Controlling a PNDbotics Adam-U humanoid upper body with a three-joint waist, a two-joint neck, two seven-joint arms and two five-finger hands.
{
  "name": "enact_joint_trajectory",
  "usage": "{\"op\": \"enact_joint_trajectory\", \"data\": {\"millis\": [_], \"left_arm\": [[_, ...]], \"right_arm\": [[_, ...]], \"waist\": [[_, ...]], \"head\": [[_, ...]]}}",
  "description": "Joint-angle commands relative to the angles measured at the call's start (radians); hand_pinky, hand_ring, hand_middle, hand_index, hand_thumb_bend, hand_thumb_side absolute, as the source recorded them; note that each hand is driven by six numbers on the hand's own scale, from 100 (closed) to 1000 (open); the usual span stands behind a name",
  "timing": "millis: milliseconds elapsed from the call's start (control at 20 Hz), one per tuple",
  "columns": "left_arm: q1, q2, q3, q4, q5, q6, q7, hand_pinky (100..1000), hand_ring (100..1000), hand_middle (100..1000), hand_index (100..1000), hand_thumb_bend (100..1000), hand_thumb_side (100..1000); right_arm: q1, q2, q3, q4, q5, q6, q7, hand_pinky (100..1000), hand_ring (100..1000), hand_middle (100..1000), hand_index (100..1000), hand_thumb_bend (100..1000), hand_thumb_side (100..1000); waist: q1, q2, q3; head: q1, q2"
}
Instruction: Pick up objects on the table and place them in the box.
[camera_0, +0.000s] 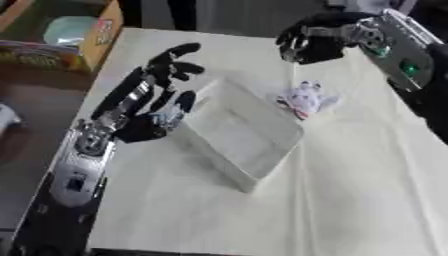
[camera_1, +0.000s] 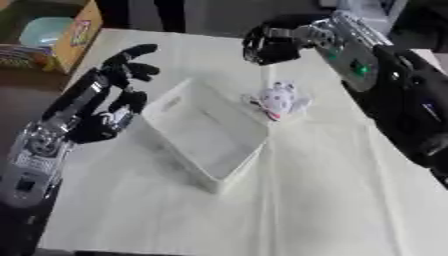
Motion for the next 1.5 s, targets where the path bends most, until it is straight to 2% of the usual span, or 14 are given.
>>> {"op": "enact_joint_trajectory", "data": {"millis": [50, 450, 850, 1500], "left_arm": [[-0.01, 0.022, 0.001, -0.011, -0.002, -0.004, 0.001, 756, 100, 969, 839, 100, 772], [-0.011, 0.023, 0.001, -0.011, -0.004, -0.006, 0.002, 758, 100, 970, 839, 100, 770], [-0.017, 0.02, -0.001, -0.012, -0.004, -0.008, 0.0, 758, 100, 970, 839, 100, 769], [-0.021, 0.019, -0.002, -0.013, -0.005, -0.011, -0.002, 760, 100, 971, 839, 100, 766]], "right_arm": [[-0.005, -0.031, -0.001, -0.039, 0.0, 0.024, 0.002, 792, 833, 819, 944, 100, 908], [0.028, -0.031, -0.003, -0.043, 0.038, 0.042, -0.009, 792, 833, 821, 945, 100, 895], [0.071, -0.019, -0.012, -0.012, 0.013, 0.047, -0.026, 776, 832, 821, 941, 100, 920], [0.118, -0.007, -0.014, -0.023, 0.002, 0.057, -0.043, 773, 836, 826, 945, 100, 930]], "waist": [[0.004, -0.01, -0.003], [0.01, -0.005, -0.001], [0.015, 0.001, 0.001], [0.018, 0.006, -0.002]], "head": [[0.002, -0.004], [0.0, -0.004], [-0.004, -0.004], [-0.005, -0.004]]}}
